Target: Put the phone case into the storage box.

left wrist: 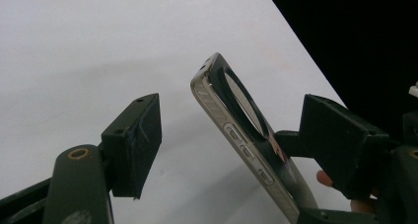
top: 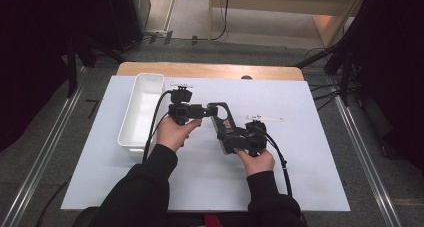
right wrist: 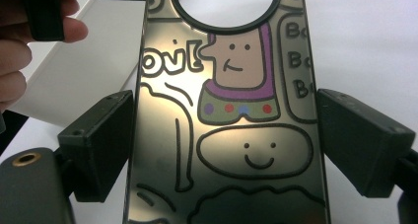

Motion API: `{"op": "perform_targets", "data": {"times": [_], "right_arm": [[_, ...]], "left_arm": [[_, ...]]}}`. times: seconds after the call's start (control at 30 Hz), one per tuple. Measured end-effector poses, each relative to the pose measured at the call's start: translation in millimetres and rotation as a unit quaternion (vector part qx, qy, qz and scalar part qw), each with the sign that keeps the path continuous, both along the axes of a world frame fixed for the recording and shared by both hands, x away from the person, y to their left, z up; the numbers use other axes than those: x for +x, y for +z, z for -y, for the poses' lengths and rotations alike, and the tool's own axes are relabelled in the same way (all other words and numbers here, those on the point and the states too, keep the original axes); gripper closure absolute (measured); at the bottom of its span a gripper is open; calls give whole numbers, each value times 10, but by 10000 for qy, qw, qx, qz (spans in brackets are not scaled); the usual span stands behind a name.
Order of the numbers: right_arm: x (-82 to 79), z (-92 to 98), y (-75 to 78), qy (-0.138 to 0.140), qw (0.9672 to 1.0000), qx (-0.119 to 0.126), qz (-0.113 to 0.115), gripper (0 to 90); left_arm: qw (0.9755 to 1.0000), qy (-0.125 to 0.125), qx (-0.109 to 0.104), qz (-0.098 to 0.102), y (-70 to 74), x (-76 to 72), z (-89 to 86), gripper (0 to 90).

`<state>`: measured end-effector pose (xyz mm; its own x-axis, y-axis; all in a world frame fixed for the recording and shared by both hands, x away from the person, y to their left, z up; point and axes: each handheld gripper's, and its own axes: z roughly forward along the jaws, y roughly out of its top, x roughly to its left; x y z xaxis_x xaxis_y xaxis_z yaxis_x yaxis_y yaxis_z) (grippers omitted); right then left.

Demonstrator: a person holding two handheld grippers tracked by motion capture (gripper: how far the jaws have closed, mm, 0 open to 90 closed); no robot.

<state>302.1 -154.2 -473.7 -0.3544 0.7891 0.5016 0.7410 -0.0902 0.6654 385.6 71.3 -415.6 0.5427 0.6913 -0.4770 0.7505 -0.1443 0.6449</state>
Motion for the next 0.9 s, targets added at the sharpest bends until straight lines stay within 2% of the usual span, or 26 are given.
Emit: {"op": "perform_targets", "data": {"times": [0.1, 0.2, 0.33, 0.6, 0.83, 0.9], "right_arm": [[-16, -2, -5, -37, 10000, 15, 21, 109], [-22, -3, -15, -71, 9999, 65, 45, 109], [-25, -10, -30, -109, 9997, 180, 78, 109], [-35, -16, -34, -182, 9994, 260, 120, 109], [-38, -35, -40, -200, 9990, 367, 128, 109], [-38, -44, -44, -202, 9989, 393, 140, 109]], "left_arm": [[10000, 32, -7, -17, -8, 18, 25, 243], [9999, 104, 82, 61, 0, 13, 63, 243], [9998, 171, -52, 38, -8, 23, 88, 243], [9993, 271, -227, -73, -32, 54, 104, 273], [9983, 356, -383, -266, -48, 83, 113, 293], [9981, 382, -407, -267, -50, 88, 109, 308]]}}
